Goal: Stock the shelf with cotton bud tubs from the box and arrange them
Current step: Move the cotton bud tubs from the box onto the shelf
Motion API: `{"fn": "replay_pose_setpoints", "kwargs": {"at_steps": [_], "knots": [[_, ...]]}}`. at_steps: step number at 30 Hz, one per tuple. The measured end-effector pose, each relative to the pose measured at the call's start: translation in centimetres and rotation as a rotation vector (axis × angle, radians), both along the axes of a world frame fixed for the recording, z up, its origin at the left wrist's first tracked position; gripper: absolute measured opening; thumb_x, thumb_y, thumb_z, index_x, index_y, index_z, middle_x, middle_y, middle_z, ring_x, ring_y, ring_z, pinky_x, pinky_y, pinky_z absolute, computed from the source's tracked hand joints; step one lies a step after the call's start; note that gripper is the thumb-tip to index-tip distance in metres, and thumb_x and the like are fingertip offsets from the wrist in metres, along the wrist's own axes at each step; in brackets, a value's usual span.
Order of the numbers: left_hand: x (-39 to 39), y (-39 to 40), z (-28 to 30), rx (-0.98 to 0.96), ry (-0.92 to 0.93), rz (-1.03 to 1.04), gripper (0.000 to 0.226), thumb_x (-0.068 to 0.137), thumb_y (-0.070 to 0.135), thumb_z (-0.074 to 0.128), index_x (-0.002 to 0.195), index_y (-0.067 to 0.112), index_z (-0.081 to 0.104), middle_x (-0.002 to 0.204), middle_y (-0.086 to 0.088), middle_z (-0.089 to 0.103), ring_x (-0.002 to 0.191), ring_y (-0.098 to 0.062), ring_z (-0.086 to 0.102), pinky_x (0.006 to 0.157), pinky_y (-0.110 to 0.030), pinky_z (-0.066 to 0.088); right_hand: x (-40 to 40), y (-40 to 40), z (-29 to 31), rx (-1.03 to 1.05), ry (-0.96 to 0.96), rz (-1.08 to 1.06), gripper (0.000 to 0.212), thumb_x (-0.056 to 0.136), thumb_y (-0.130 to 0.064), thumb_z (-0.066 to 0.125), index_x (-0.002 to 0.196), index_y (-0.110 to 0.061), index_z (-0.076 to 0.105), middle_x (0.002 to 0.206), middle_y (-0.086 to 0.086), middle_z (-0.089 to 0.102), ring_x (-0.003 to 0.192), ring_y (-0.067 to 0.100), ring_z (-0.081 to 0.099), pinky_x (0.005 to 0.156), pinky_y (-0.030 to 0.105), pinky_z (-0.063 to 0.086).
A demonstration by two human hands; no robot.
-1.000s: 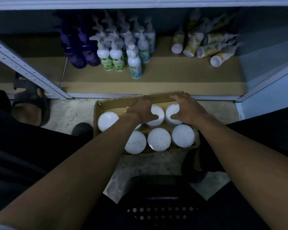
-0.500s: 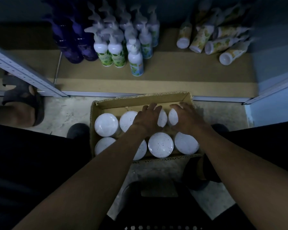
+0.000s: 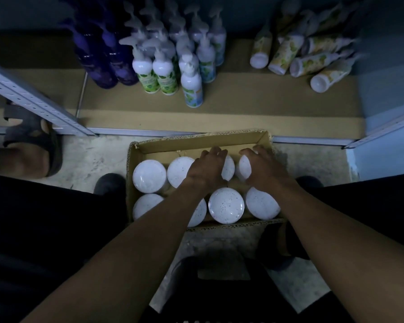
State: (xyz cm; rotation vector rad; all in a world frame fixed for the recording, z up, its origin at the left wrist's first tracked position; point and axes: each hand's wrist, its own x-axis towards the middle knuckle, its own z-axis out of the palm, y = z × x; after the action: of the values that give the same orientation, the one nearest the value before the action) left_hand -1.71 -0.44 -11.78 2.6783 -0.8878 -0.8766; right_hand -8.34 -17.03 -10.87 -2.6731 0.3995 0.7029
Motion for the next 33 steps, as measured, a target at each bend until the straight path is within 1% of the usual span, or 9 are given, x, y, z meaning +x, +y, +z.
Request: {"fn": "replay_pose_setpoints", "kwargs": {"at_steps": [6,9,11,13,17,23,25,28,33], "knots": [[0.3,-0.2,2.0,-0.037,-0.084,0.004,0.095,0.071,0.044,0.078,0.149,0.013,0.033,0.15,-0.012,0.038,0.128,-0.039,0.044,0.098,-0.048,0.048,0.6,0.0,2.0,-0.014,-0.011,-0.004,0.081,0.074,-0.034,0.079,0.144,-0.036,0.038,0.153,0.001,0.03,0.138,0.029,0.033,0.103,0.044,0.044],[0.5,0.0,3.8,-0.068,-0.13,0.019,0.082,0.072,0.046,0.074,0.14,0.013,0.044,0.14,-0.011,0.047,0.121,-0.035,0.052,0.096,-0.045,0.049,1.1,0.1,4.0,-0.001,-0.045,0.015,0.087,0.069,-0.039,0.082,0.144,-0.036,0.039,0.149,0.004,0.036,0.136,0.031,0.035,0.103,0.046,0.044],[0.8,0.3,5.4,-0.069,-0.157,-0.015,0.076,0.07,0.048,0.072,0.133,0.012,0.049,0.131,-0.011,0.051,0.114,-0.035,0.055,0.094,-0.045,0.049,1.5,0.0,5.7,0.017,-0.066,0.028,0.088,0.071,-0.033,0.083,0.146,-0.031,0.038,0.144,0.008,0.038,0.133,0.033,0.036,0.101,0.045,0.045],[1.3,0.5,7.5,-0.06,-0.157,-0.06,0.081,0.067,0.049,0.076,0.134,0.012,0.049,0.129,-0.013,0.051,0.113,-0.037,0.054,0.093,-0.046,0.049,2.0,-0.2,7.7,0.027,-0.075,0.043,0.085,0.071,-0.028,0.082,0.145,-0.029,0.039,0.139,0.011,0.04,0.129,0.036,0.037,0.098,0.045,0.045],[2.2,0.8,12.6,0.008,-0.167,-0.107,0.09,0.067,0.05,0.081,0.139,0.012,0.044,0.136,-0.013,0.048,0.118,-0.036,0.052,0.094,-0.048,0.049,2.4,-0.2,11.9,0.015,-0.128,0.101,0.088,0.065,-0.038,0.086,0.142,-0.029,0.044,0.137,0.009,0.047,0.128,0.034,0.041,0.098,0.04,0.044],[2.6,2.1,20.5,0.025,-0.275,-0.125,0.065,0.063,0.059,0.079,0.106,0.016,0.057,0.107,-0.006,0.062,0.089,-0.026,0.061,0.074,-0.039,0.055,1.7,0.4,18.5,0.007,-0.247,0.121,0.089,0.065,-0.051,0.081,0.144,-0.032,0.045,0.145,0.005,0.047,0.13,0.028,0.046,0.096,0.038,0.046],[2.3,2.8,23.3,0.015,-0.289,-0.129,0.068,0.062,0.062,0.077,0.11,0.017,0.059,0.106,-0.003,0.063,0.088,-0.023,0.062,0.075,-0.041,0.057,1.0,0.7,21.1,0.015,-0.295,0.132,0.083,0.069,-0.054,0.078,0.143,-0.032,0.047,0.145,0.001,0.044,0.131,0.025,0.045,0.094,0.036,0.045],[1.9,3.6,27.5,-0.035,-0.272,-0.145,0.072,0.063,0.065,0.074,0.118,0.02,0.061,0.113,-0.001,0.065,0.094,-0.023,0.063,0.079,-0.045,0.057,-0.1,1.0,25.2,0.008,-0.346,0.141,0.069,0.07,-0.061,0.072,0.134,-0.039,0.054,0.131,-0.004,0.046,0.119,0.021,0.049,0.09,0.041,0.05],[1.3,4.0,34.9,-0.075,-0.345,-0.178,0.084,0.057,0.072,0.067,0.128,0.027,0.056,0.12,0.006,0.062,0.103,-0.019,0.059,0.087,-0.042,0.054,-1.4,1.2,32.4,-0.017,-0.487,0.147,0.053,0.067,-0.068,0.065,0.116,-0.047,0.063,0.115,-0.013,0.051,0.111,0.014,0.05,0.089,0.043,0.05]]}}
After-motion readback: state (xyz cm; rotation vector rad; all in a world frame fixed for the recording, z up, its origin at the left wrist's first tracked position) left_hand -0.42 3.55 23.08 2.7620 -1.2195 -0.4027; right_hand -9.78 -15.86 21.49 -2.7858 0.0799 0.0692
